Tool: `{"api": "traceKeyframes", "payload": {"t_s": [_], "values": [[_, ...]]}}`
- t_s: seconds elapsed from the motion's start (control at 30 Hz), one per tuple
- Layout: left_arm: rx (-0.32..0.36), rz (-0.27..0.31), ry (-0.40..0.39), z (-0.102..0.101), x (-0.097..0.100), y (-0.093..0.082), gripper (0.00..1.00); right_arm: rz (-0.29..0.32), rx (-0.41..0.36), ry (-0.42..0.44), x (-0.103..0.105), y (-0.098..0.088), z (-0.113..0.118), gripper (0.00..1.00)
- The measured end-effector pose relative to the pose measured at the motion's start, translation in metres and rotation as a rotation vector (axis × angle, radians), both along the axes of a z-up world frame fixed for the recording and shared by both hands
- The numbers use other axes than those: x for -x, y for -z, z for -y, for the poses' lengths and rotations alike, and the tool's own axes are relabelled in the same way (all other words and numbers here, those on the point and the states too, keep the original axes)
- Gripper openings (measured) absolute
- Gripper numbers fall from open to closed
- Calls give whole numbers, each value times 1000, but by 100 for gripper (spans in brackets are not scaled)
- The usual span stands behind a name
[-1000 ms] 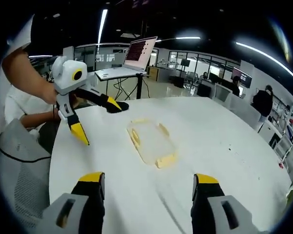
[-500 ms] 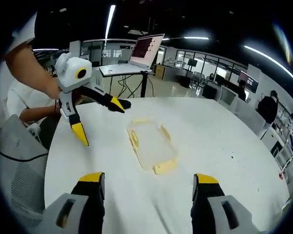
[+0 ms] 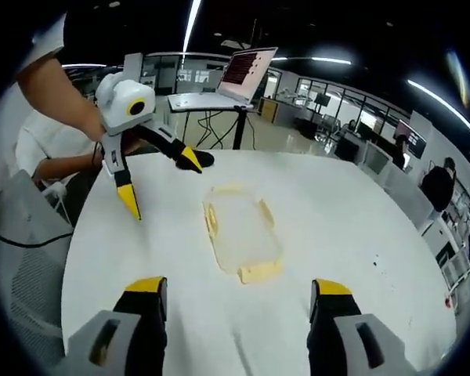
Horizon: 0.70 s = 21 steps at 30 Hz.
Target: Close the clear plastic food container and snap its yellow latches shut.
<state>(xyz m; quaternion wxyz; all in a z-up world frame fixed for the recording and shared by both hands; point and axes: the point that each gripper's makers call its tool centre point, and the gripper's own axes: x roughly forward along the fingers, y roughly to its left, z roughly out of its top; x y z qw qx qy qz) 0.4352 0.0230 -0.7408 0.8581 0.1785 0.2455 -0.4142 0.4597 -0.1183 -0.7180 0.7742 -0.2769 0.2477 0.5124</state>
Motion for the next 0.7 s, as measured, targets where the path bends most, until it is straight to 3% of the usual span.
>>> {"api": "traceKeyframes", "payload": {"t_s": [0.3,0.7], "values": [[-17,-20,17,-8,-10,4,75,-9,39,-41,-2,6,0,73],[-110,-23,120,-17,-14,14,75,-45,57,-60,-9,15,-1,73]]}}
